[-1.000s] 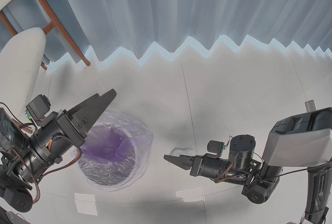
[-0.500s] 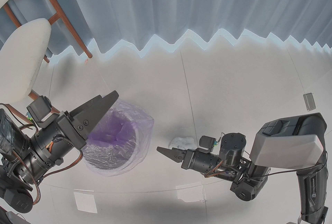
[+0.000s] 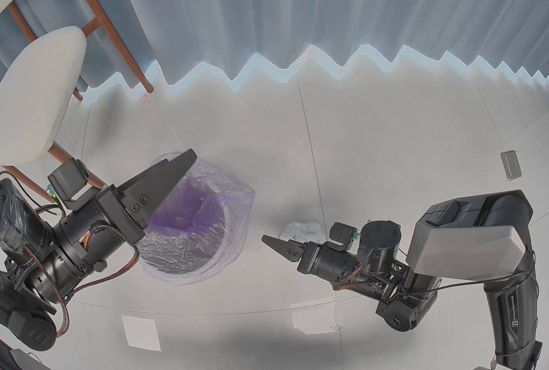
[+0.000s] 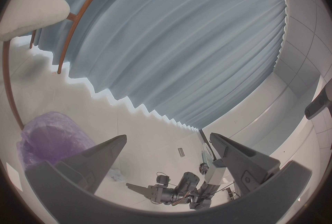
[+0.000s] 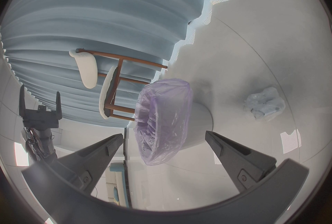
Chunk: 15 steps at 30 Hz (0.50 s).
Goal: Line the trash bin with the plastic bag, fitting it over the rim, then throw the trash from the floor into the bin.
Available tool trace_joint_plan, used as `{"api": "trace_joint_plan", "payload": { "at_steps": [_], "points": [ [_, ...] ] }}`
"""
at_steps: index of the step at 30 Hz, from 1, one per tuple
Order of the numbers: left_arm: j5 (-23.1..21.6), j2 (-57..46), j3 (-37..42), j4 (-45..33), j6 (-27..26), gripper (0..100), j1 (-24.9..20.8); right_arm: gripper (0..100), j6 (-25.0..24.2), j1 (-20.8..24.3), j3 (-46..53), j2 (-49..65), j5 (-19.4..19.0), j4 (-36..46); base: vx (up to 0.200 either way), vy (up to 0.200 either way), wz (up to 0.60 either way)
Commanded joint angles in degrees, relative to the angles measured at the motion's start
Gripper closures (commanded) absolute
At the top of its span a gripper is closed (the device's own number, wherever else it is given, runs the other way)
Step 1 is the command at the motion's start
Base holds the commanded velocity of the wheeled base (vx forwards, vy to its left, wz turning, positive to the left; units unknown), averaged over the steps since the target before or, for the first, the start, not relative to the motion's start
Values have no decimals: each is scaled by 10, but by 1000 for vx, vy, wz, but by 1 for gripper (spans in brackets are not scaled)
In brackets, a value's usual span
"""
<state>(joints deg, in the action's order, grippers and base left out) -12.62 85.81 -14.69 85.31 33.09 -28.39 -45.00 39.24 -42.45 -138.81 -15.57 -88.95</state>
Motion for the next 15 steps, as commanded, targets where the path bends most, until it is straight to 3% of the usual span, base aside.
{"api": "trace_joint_plan", "payload": {
  "at_steps": [1, 5, 11, 15],
  "points": [
    [-2, 21, 12, 1, 0, 0, 2, 0, -1, 1, 28, 29, 1, -10, 0, 0, 0],
    [-2, 62, 14, 2, 0, 0, 4, 0, -3, 1, 50, 57, 1, -10, 0, 0, 0],
    [-5, 154, 35, 28, 10, 0, 14, 0, -25, -6, 117, 133, 2, -10, -200, 0, 0],
    [-6, 234, 62, 34, 15, 0, 13, 0, -35, -48, 197, 215, -3, -10, 0, 0, 0]
  ]
}}
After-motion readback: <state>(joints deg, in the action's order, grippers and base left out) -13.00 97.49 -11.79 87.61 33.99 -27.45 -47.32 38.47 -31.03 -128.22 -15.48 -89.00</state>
